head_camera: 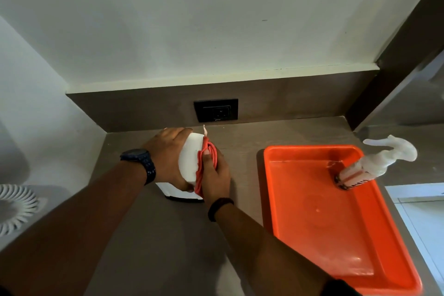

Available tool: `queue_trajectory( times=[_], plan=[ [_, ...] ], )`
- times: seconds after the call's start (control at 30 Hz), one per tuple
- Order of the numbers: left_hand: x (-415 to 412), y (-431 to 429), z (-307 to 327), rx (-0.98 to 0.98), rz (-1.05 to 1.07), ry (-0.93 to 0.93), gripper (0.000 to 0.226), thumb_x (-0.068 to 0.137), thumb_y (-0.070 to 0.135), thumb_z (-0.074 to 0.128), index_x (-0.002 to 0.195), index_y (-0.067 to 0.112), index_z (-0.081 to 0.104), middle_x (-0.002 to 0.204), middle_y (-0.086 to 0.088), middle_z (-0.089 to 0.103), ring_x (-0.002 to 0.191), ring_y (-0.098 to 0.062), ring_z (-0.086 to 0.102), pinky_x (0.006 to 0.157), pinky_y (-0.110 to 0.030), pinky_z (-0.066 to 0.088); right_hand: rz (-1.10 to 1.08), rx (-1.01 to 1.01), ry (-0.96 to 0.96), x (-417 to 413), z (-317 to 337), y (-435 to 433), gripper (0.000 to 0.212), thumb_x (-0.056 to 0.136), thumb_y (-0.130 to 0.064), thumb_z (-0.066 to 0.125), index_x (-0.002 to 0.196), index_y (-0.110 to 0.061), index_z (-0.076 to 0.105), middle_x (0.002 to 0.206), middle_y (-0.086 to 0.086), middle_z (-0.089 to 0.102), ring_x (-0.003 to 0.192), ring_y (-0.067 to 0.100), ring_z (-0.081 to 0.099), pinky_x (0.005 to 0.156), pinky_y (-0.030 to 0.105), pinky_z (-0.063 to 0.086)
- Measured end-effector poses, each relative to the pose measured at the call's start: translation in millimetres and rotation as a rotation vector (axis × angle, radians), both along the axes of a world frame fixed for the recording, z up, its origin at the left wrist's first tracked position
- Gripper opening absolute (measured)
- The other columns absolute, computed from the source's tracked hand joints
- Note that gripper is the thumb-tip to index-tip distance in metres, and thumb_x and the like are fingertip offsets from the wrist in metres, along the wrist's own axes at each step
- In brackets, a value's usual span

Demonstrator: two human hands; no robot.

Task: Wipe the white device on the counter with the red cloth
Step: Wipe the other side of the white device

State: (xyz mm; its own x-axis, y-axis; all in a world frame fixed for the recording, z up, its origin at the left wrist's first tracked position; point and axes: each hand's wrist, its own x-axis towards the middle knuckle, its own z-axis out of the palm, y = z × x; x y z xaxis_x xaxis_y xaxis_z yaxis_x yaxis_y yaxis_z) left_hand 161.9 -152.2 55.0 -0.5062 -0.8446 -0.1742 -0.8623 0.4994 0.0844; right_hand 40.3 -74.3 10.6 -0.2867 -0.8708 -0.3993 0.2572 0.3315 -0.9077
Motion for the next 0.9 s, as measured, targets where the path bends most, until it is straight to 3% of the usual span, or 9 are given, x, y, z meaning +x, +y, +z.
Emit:
queue_trajectory(
  times=[0.07, 0.13, 0.33, 0.53, 0.63, 0.7, 0.77, 0.83, 0.9],
  plan=[
    [-0.1, 0.8, 0.3, -0.001, 0.006, -0.004, 0.137, 0.023, 0.087, 0.065, 0.137, 0.024, 0.024, 0.141, -0.003, 0.044, 0.127, -0.026, 0.042, 0.106, -0.044, 0.038, 0.0, 0.088, -0.01, -1.5, 0.2, -2.7, 0.04, 0.094, -0.049, 0.044, 0.129, -0.031, 0.056, 0.126, -0.002, 0.065, 0.117, 0.022, 0.059, 0.1, 0.046, 0.05],
    [-0.3, 1.4, 1.4, 0.01, 0.017, -0.012, 0.14, 0.021, 0.087, 0.064, 0.139, 0.024, 0.021, 0.144, -0.004, 0.042, 0.13, -0.027, 0.039, 0.107, -0.044, 0.035, 0.01, 0.207, -0.048, -3.8, 2.6, -7.8, 0.04, 0.096, -0.047, 0.041, 0.127, -0.029, 0.058, 0.127, 0.003, 0.065, 0.116, 0.026, 0.059, 0.103, 0.05, 0.049],
    [-0.6, -1.6, -1.7, 0.013, 0.001, -0.003, 0.131, 0.026, 0.087, 0.066, 0.135, 0.025, 0.029, 0.135, 0.001, 0.047, 0.121, -0.022, 0.045, 0.104, -0.042, 0.041, 0.009, -0.037, 0.058, -0.1, 4.7, -4.4, 0.04, 0.093, -0.047, 0.05, 0.128, -0.029, 0.057, 0.125, -0.002, 0.066, 0.115, 0.017, 0.059, 0.1, 0.04, 0.05],
    [2.4, 1.2, -2.0, 0.01, 0.038, 0.02, 0.137, 0.019, 0.087, 0.066, 0.135, 0.03, 0.021, 0.14, -0.001, 0.045, 0.126, -0.026, 0.042, 0.104, -0.046, 0.041, 0.101, 0.361, 0.06, -11.4, -2.2, 0.0, 0.042, 0.096, -0.044, 0.038, 0.121, -0.019, 0.062, 0.119, 0.007, 0.068, 0.11, 0.029, 0.062, 0.1, 0.044, 0.05],
    [3.2, 1.0, 0.5, 0.038, 0.04, 0.037, 0.139, 0.017, 0.089, 0.064, 0.134, 0.032, 0.017, 0.142, -0.001, 0.043, 0.128, -0.026, 0.04, 0.106, -0.046, 0.038, 0.013, 0.207, 0.002, -11.5, 13.3, -2.3, 0.039, 0.093, -0.05, 0.042, 0.114, -0.025, 0.063, 0.102, -0.004, 0.068, 0.1, 0.02, 0.064, 0.085, 0.037, 0.054],
    [4.1, -0.8, 4.2, 0.077, 0.016, 0.07, 0.143, 0.015, 0.093, 0.061, 0.138, 0.033, 0.017, 0.145, 0.001, 0.04, 0.132, -0.025, 0.037, 0.111, -0.048, 0.032, -0.002, -0.082, 0.196, -9.9, 26.9, -5.0, 0.04, 0.091, -0.053, 0.043, 0.116, -0.028, 0.062, 0.11, -0.008, 0.067, 0.11, 0.017, 0.061, 0.095, 0.039, 0.05],
    [4.2, -1.4, 6.9, 0.095, -0.028, 0.116, 0.14, 0.017, 0.095, 0.061, 0.137, 0.03, 0.029, 0.14, 0.002, 0.044, 0.129, -0.023, 0.041, 0.113, -0.05, 0.03, 0.177, -0.321, 0.619, -11.3, 36.0, -8.3, 0.037, 0.092, -0.045, 0.044, 0.12, -0.026, 0.06, 0.124, -0.004, 0.063, 0.125, 0.02, 0.051, 0.105, 0.038, 0.039],
    [4.3, 1.8, 6.4, 0.091, -0.02, 0.168, 0.144, 0.02, 0.091, 0.064, 0.138, 0.018, 0.03, 0.135, -0.003, 0.048, 0.124, -0.026, 0.045, 0.11, -0.048, 0.033, 0.397, -0.367, 0.932, -14.7, 36.1, -10.3, 0.037, 0.092, -0.04, 0.049, 0.126, -0.025, 0.056, 0.136, 0.002, 0.056, 0.135, 0.024, 0.042, 0.108, 0.039, 0.033],
    [3.3, 6.2, 5.6, 0.123, 0.044, 0.275, 0.154, 0.018, 0.084, 0.071, 0.143, 0.014, 0.017, 0.136, -0.007, 0.048, 0.124, -0.028, 0.046, 0.109, -0.045, 0.036, 0.444, -0.376, 0.974, -19.1, 34.5, -11.2, 0.036, 0.092, -0.035, 0.053, 0.125, -0.021, 0.057, 0.135, 0.006, 0.058, 0.136, 0.027, 0.041, 0.108, 0.045, 0.034]
  ],
)
